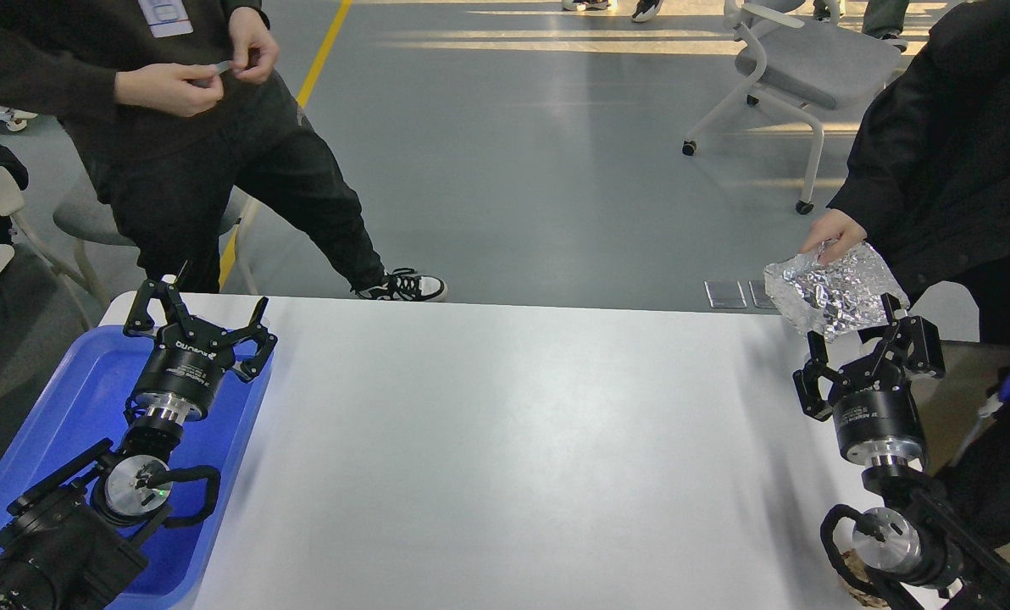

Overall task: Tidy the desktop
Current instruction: 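Close the right gripper on the clear plastic bag held out by the person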

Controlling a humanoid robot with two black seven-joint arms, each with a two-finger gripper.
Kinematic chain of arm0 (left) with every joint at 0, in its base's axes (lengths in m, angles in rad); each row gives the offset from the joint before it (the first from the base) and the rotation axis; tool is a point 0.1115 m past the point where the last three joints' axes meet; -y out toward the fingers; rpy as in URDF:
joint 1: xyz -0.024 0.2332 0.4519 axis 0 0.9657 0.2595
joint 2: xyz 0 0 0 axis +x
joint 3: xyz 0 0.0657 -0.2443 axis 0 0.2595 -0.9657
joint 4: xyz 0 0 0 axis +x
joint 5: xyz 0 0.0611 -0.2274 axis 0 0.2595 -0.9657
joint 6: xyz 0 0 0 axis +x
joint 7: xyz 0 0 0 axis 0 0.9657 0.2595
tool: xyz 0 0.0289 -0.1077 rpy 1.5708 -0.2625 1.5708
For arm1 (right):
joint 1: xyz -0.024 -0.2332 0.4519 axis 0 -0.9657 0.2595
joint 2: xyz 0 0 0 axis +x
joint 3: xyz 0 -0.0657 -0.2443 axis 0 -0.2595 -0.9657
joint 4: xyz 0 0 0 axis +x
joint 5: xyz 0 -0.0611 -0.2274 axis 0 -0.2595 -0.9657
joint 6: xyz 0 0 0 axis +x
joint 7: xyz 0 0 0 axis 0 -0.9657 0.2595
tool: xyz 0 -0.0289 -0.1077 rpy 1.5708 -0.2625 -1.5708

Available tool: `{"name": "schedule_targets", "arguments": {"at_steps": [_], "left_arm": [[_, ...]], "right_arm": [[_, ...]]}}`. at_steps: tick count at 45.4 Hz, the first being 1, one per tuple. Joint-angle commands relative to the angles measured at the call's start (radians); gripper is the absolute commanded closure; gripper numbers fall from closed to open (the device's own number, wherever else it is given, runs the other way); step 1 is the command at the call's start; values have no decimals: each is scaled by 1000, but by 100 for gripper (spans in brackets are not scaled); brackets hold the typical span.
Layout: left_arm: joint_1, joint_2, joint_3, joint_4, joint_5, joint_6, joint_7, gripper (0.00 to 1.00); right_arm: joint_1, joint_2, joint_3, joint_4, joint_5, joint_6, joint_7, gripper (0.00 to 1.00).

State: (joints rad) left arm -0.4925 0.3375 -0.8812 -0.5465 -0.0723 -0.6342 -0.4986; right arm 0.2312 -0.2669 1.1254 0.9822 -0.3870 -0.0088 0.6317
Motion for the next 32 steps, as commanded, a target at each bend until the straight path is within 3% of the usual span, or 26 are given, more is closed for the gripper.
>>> {"name": "schedule_targets", "arguments": {"at_steps": [1,12,17,21,32], "left_arm": [[0,0,1,-1,2,1,3,0],[-1,0,-1,0,-1,2,0,0],[0,0,-1,0,-1,2,0,0],[-1,0,-1,0,-1,2,0,0],[0,0,-1,-1,-1,2,0,0]], "right_arm": [[-3,31,8,1,0,-8,2,0],[2,28,-2,0,0,-3,-20,0],[7,23,20,13,4,-3,-134,0],[10,-8,27,45,19,-2,-178,0],[16,-141,2,116,68,7,-181,0]]}}
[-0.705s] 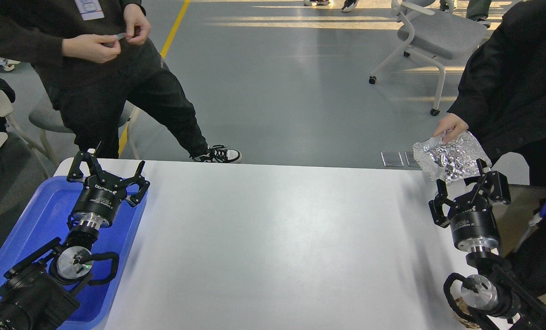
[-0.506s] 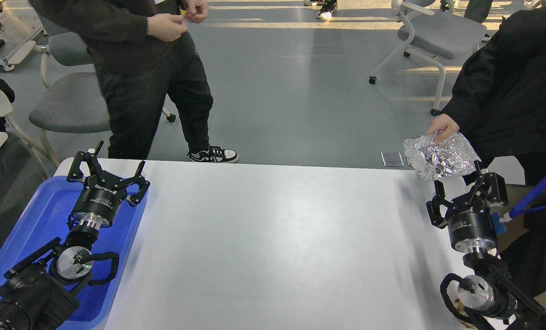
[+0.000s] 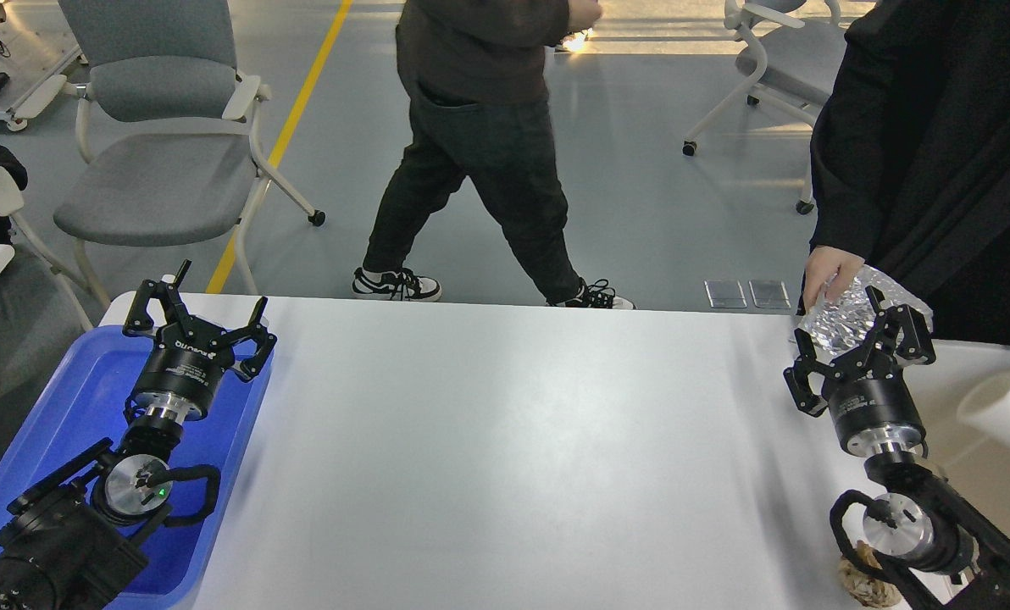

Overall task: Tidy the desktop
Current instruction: 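Close the right gripper on the clear plastic bag held out by the person, then carry the plastic bag with the right gripper toward the white bin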

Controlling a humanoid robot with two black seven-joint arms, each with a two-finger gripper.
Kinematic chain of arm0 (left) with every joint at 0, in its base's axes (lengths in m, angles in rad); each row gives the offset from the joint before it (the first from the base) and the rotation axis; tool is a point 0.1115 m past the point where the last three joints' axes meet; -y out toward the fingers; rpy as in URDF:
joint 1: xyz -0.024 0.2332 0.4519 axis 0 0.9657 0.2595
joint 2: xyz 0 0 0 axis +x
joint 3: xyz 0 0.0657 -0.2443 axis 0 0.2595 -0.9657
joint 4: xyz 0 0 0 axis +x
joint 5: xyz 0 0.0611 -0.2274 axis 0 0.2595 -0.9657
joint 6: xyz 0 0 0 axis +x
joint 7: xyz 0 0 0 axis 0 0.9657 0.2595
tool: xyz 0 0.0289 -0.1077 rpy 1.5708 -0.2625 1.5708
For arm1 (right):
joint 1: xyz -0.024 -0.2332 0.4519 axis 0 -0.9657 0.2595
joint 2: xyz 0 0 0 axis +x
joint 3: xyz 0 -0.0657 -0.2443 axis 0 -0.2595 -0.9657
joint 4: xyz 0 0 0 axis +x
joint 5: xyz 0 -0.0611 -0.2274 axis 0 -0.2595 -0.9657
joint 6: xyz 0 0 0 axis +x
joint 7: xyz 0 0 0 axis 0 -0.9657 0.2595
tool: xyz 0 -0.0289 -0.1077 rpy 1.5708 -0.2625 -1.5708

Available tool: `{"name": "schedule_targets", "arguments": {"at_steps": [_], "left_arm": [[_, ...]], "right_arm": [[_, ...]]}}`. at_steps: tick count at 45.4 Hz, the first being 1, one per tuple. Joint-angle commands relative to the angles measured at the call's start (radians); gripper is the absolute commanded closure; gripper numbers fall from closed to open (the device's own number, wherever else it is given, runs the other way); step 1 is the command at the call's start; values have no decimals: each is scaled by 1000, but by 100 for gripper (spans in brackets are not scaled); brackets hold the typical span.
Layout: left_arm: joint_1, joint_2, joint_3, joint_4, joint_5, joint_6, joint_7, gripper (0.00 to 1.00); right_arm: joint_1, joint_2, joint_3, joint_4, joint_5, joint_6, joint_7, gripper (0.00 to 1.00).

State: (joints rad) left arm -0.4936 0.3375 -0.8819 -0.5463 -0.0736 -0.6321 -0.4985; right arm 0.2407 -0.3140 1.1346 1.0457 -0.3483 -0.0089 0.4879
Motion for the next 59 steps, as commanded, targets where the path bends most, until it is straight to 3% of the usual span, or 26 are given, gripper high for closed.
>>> {"name": "schedule_targets", "arguments": {"at_steps": [1,5,12,15,29,45,52,59], "left_arm": [[0,0,0,0,0,0,0,0],[0,0,0,0,0,0,0,0],[0,0,0,0,0,0,0,0],[0,0,0,-1,0,0,0,0],[0,0,0,0,0,0,0,0],[0,0,0,-1,1,-9,0,0],[0,0,1,-1,1,-9,0,0],[0,0,1,-1,1,-9,0,0]], "right_arm": [[6,-105,-7,54,29,9,-37,0],[25,-161,-27,82,31,9,-58,0],[46,-207,-21,128,35,9,-248,0],[45,-252,-19,178,35,18,-307,0],[46,-470,-142,356,-32,61,-315,0],[179,-640,-378,405,-524,47,-316,1],[288,-715,-558,433,-623,64,-321,0],[451,-778,-783,461,-738,83,-385,0]]}}
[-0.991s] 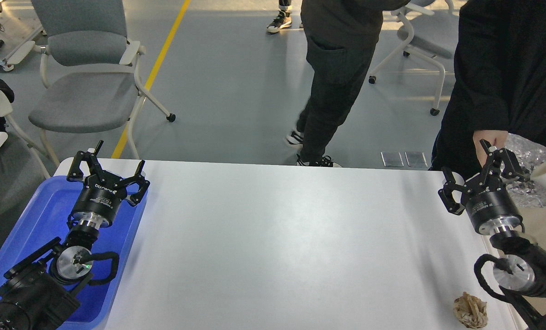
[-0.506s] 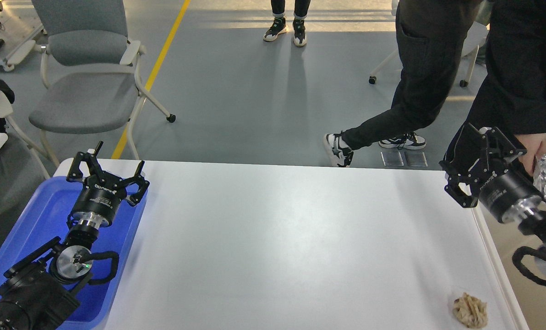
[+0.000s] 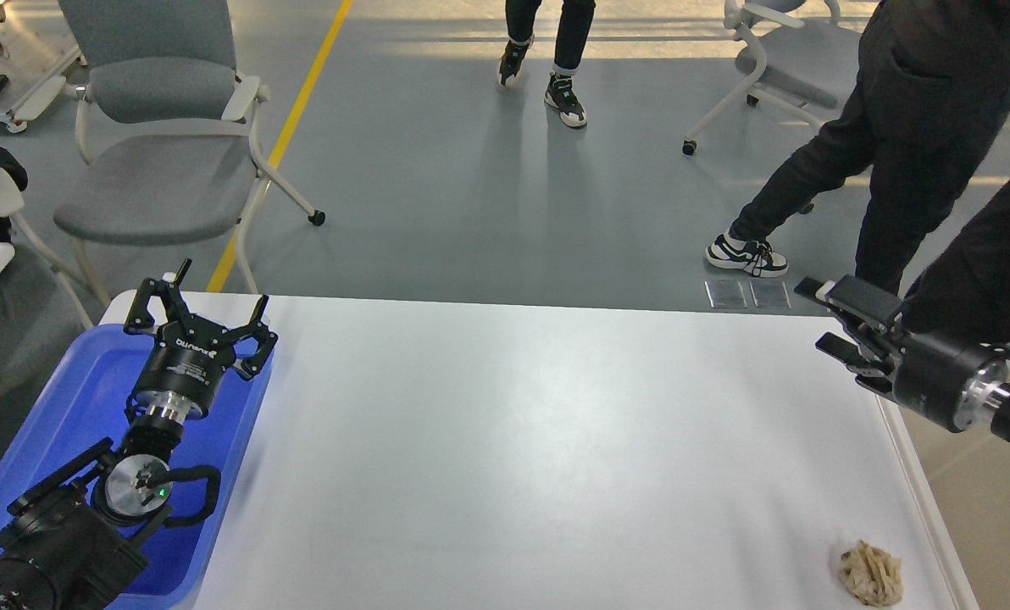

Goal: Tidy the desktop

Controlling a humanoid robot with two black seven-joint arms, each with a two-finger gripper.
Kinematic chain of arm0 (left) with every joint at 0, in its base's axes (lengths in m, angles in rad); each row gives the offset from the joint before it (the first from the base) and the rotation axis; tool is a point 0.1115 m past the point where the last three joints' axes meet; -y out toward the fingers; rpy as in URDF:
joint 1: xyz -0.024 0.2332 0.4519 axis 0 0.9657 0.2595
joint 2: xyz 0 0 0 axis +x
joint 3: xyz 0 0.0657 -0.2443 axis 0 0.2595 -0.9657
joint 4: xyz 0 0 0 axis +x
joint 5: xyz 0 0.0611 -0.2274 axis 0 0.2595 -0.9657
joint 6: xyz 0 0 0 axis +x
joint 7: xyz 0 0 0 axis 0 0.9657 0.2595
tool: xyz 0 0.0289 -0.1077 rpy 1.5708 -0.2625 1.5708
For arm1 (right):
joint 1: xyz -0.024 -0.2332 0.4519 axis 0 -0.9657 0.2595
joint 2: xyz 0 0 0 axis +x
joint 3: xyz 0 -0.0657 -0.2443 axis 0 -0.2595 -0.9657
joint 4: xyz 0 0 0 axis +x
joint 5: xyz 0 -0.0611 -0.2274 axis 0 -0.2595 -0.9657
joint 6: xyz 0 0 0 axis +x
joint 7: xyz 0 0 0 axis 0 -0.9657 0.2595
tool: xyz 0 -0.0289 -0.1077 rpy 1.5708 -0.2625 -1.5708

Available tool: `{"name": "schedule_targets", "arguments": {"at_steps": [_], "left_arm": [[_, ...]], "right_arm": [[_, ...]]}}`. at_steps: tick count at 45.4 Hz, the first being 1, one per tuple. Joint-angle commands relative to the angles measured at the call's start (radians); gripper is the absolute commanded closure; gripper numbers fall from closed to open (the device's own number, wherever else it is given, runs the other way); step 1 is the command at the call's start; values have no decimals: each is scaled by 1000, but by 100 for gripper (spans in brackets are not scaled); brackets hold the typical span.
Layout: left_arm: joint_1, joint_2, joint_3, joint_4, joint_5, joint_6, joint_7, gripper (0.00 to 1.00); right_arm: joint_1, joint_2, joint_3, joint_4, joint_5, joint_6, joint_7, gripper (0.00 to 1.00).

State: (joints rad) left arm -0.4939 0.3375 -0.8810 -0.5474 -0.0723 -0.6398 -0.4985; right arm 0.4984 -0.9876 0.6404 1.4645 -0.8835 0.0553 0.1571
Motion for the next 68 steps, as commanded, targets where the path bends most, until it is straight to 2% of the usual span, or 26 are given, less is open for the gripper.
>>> {"name": "schedule_targets", "arguments": {"at_steps": [1,10,21,34,46,68], "left_arm": [[0,0,0,0,2,-1,0,0],[-2,0,0,0,2,-1,0,0],[-2,0,2,0,2,-1,0,0],[-2,0,0,0,2,-1,0,0],[-2,0,0,0,2,-1,0,0],[-2,0,2,0,2,-1,0,0]], "right_arm": [[213,-111,-319,43,-230,18,-54,0],[333,-148,-553,45,-566,14,-53,1],[367,-160,-709,40,-758,6,-39,1],[264,-151,-797,20,-824,-129,-27,5],[140,-132,-780,-6,-881,-189,-8,3],[107,-14,-766,-135,-865,-253,-8,2]]}}
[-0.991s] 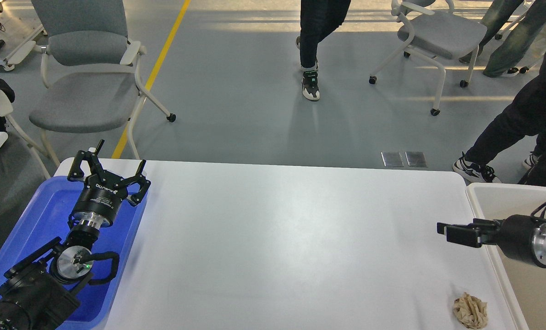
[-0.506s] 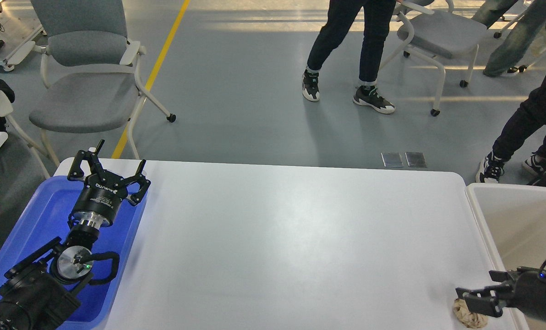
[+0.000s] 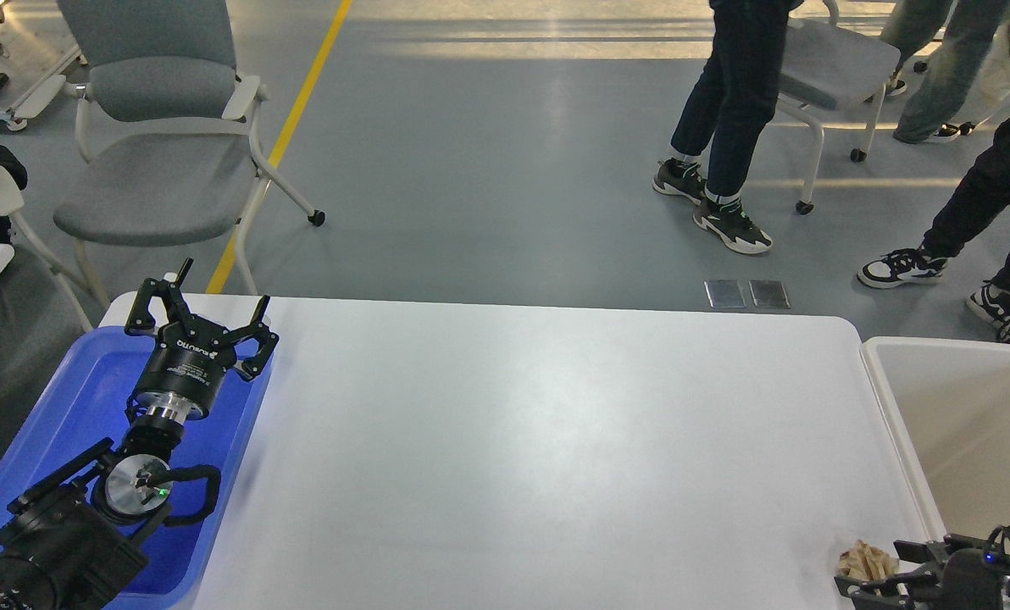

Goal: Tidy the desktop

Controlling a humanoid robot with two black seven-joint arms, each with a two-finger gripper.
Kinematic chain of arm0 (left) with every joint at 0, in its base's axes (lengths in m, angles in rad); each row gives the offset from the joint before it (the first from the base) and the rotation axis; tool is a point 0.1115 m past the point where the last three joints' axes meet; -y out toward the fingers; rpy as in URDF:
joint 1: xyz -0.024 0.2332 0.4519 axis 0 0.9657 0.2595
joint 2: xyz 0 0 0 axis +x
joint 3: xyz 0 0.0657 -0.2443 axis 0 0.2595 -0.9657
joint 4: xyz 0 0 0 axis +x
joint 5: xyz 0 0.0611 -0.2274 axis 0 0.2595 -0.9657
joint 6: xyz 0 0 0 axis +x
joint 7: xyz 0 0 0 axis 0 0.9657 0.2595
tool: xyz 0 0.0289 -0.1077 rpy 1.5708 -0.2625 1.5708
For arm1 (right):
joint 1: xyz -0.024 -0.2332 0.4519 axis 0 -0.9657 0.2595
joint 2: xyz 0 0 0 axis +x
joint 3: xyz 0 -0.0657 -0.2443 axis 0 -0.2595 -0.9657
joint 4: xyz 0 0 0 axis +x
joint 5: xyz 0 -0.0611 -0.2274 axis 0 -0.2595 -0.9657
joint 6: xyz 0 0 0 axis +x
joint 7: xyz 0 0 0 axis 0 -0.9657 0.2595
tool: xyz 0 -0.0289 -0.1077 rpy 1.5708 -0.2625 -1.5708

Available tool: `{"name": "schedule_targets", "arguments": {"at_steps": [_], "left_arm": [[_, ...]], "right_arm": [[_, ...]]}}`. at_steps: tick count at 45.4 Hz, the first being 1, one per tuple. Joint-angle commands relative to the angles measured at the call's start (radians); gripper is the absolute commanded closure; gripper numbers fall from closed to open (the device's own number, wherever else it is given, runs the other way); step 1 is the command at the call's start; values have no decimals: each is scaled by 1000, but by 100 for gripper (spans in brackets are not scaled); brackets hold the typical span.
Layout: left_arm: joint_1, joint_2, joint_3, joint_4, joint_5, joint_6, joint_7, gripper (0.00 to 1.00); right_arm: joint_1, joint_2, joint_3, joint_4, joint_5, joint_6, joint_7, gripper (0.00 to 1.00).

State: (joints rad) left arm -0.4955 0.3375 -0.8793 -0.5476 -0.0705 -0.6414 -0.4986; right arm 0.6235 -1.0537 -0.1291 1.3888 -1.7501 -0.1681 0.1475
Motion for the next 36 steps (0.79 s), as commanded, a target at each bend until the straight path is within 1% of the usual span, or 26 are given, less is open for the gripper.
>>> {"name": "schedule_targets", "arguments": {"at_steps": [1,5,8,13,25,36], "left_arm": [[0,0,-1,0,0,0,0,0],[0,0,-1,0,0,0,0,0],[0,0,0,0,0,0,0,0],[0,0,0,0,0,0,0,0],[0,0,0,0,0,0,0,0],[0,0,0,0,0,0,0,0]], "right_arm": [[-18,58,3,-62,1,-30,1,2],[-19,90,3,-102,4,-37,1,2],[-22,110,-12,-140,3,-63,1,2],[-45,124,-17,-189,3,-82,3,2],[-67,179,-17,-254,9,-97,9,1],[-74,199,-17,-286,11,-113,9,1]]}}
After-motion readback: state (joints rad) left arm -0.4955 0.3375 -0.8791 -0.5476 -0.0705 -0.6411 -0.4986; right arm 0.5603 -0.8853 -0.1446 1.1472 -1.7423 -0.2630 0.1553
